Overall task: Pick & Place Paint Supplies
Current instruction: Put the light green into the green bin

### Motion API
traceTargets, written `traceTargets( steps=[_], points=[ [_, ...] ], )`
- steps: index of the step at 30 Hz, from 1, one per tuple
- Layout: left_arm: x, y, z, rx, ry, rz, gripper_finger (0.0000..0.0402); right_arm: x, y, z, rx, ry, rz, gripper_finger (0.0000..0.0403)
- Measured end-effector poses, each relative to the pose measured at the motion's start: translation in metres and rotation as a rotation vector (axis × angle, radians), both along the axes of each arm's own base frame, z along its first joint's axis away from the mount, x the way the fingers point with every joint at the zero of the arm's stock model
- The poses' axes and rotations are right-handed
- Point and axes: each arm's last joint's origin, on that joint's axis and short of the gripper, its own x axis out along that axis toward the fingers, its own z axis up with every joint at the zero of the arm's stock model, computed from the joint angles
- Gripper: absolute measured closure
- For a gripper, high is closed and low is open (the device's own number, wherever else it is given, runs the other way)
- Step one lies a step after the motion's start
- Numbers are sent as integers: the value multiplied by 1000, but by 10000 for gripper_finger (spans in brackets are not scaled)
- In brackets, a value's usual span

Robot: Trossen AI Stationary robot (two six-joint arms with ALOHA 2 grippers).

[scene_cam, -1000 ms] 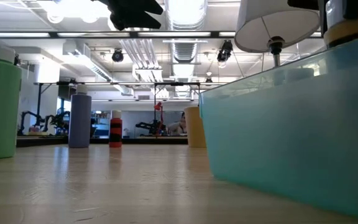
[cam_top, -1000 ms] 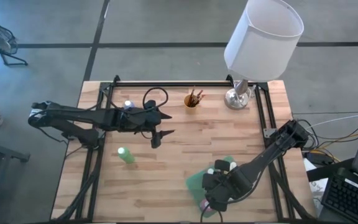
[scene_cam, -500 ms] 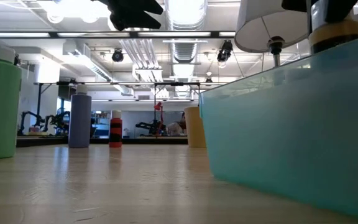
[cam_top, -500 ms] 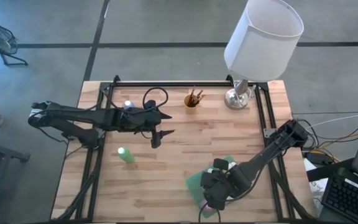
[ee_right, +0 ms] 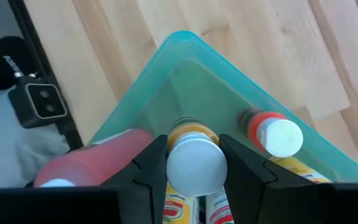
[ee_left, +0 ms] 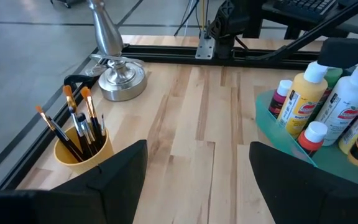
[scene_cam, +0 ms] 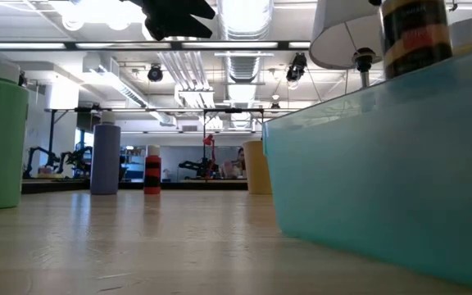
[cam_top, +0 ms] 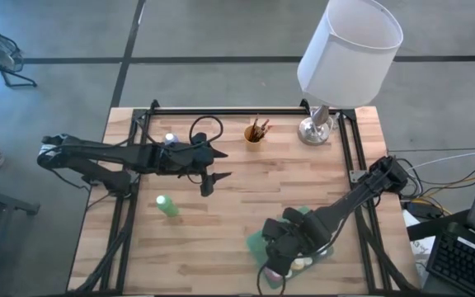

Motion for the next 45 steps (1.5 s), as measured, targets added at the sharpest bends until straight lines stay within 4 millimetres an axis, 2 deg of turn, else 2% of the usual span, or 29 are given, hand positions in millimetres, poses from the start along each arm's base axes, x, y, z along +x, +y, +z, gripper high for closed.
traceTargets(
  steps=[10, 22, 45],
  points=[
    [0, 0, 0, -1, 0, 1, 115, 14, -19, -8, -29, -5, 43, 291],
    [0, 0, 0, -4, -1, 2, 115, 17, -19, -22, -33, -47, 108, 291],
    [0, 0, 0, -4, -1, 1, 115, 14, -30, -53, -92, 2, 160, 291]
  ],
)
